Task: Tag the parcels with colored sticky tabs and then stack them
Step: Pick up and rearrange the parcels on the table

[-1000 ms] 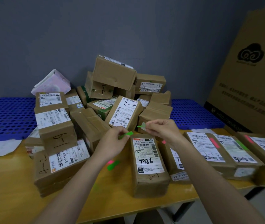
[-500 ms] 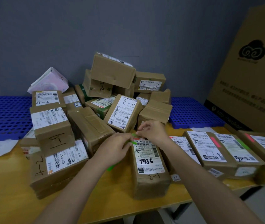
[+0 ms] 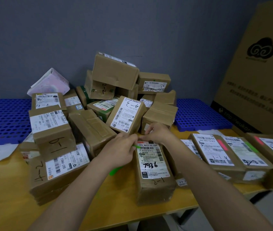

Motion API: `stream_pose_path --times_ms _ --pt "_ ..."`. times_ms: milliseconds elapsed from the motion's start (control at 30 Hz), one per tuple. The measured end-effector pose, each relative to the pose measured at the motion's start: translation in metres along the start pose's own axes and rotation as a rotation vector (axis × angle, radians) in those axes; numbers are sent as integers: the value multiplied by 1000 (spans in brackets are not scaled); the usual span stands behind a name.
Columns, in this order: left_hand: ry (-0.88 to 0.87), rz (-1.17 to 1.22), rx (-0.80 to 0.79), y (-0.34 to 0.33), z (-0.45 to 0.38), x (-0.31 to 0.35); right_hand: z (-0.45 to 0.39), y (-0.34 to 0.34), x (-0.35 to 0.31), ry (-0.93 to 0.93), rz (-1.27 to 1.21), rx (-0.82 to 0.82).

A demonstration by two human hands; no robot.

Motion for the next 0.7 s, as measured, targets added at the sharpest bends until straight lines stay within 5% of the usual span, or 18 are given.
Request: stream_pose_path --times_ms 133,700 --pt "41 8 -3 -1 1 -1 4 2 10 -30 -138 -70" --pt "102 -96 38 -1 10 -3 2 7 2 5 43 -14"
Point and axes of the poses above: each hand's wrist, its own z-axis away from the middle knuckle, its own y-axis out of the back of the hand, x = y × z, the point moved 10 cm from there along -z, towards the middle knuckle, and after that the axes turned 14 degrees about z, right-handed, at the moved point
